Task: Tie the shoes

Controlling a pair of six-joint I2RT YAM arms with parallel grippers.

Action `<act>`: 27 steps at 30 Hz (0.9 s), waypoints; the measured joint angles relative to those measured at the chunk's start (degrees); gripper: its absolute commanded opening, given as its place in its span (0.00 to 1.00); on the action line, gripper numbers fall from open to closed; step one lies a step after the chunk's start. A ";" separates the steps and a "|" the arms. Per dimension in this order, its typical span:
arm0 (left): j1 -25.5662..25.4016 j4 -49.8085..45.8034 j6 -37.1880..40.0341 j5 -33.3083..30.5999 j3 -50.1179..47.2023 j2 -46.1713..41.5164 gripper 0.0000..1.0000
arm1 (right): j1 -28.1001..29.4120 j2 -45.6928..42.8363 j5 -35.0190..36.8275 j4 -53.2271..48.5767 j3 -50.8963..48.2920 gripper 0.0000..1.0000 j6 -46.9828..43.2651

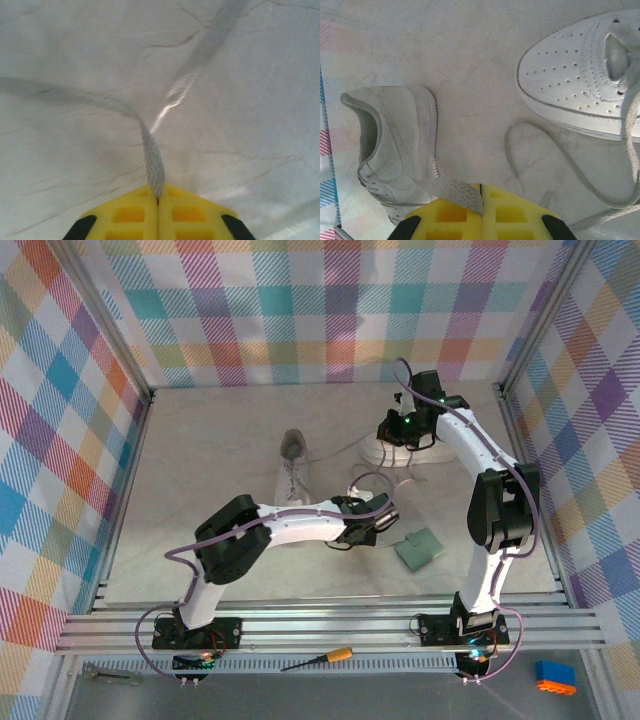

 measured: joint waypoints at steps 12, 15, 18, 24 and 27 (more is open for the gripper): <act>1.64 -7.10 0.35 -20.33 -7.74 -36.15 0.00 | 7.48 -10.80 2.32 3.52 -10.34 0.00 1.66; 4.98 -9.27 2.12 -22.62 -9.03 -41.44 0.00 | 12.15 -14.34 3.65 3.96 -10.60 0.00 1.84; 9.03 -11.06 4.26 -24.22 -9.38 -45.86 0.00 | 16.37 -16.44 4.35 4.07 -10.60 0.01 1.77; 16.46 -12.83 7.39 -25.97 -10.16 -54.27 0.00 | 22.16 -16.96 6.54 -0.22 -10.54 0.05 1.09; 19.06 -14.36 7.89 -26.71 -10.97 -57.79 0.00 | 24.20 -17.31 7.96 -3.10 -11.02 0.08 1.27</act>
